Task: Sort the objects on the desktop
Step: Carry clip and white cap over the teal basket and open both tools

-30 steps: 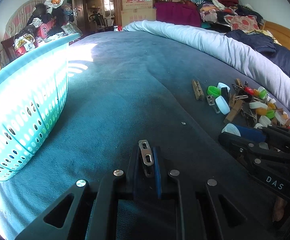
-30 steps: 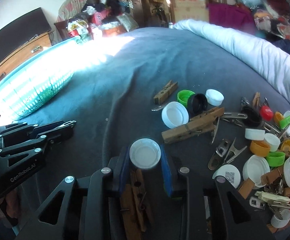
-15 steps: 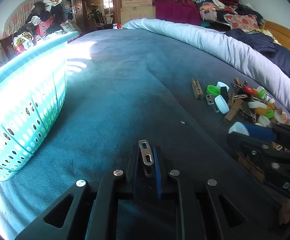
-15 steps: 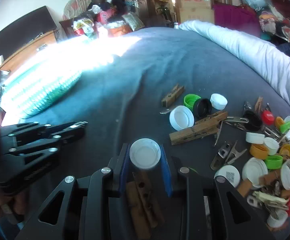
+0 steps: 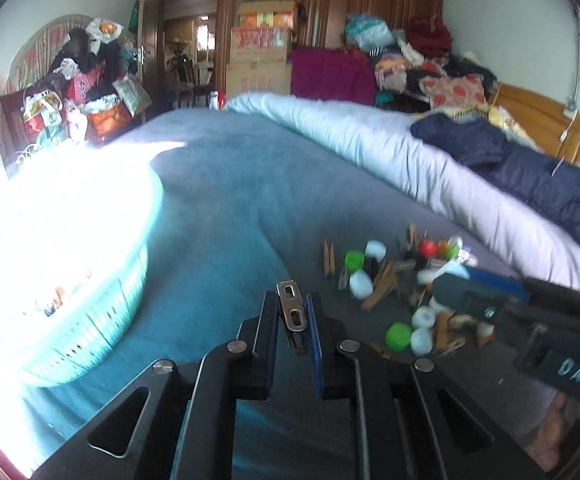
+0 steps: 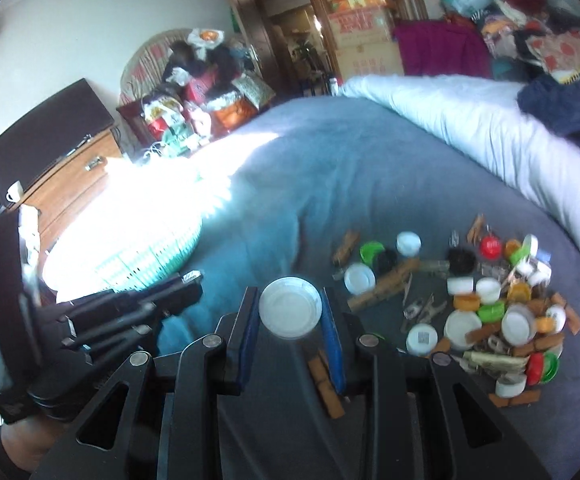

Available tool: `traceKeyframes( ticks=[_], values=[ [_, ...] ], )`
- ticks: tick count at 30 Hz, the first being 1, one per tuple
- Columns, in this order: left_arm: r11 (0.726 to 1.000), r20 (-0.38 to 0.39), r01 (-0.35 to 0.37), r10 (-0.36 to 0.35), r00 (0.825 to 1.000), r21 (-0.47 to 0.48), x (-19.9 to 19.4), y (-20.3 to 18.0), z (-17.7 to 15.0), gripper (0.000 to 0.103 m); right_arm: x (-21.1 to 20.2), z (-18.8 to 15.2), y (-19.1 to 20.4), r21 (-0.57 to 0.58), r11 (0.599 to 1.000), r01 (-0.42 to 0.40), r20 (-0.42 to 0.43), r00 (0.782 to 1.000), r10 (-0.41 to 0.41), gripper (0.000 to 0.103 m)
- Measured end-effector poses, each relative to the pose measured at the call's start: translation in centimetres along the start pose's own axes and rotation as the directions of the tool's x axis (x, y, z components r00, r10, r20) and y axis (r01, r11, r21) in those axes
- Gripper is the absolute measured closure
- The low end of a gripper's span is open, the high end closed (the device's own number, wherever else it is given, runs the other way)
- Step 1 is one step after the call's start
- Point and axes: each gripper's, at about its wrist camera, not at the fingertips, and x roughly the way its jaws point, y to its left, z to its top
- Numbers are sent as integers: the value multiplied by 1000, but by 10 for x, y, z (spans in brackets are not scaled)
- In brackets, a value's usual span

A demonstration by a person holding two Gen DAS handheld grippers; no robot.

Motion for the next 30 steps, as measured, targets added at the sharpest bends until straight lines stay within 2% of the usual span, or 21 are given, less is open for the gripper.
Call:
traceKeyframes(
  ticks=[8, 15, 23, 28, 30],
  values=[
    [1000, 172, -18, 20, 985, -8, -81, 31, 66, 89, -31, 64, 43, -53, 998, -40, 102, 994, 45, 74],
    [994, 271, -101, 108, 956, -37, -140, 88, 107, 89, -44, 116, 95, -135, 987, -92, 144, 983, 111, 74],
    [971, 306, -219, 239, 921, -99, -185, 170, 132, 89, -31, 163, 157, -228, 960, -164, 134, 971, 198, 74],
    [956, 290, -272, 293, 911, -112, -196, 211, 140, 88, -11, 184, 196, -269, 940, -211, 104, 964, 247, 74],
    [952, 274, -283, 304, 912, -114, -194, 225, 142, 89, -1, 190, 208, -278, 933, -228, 84, 962, 260, 74]
  ],
)
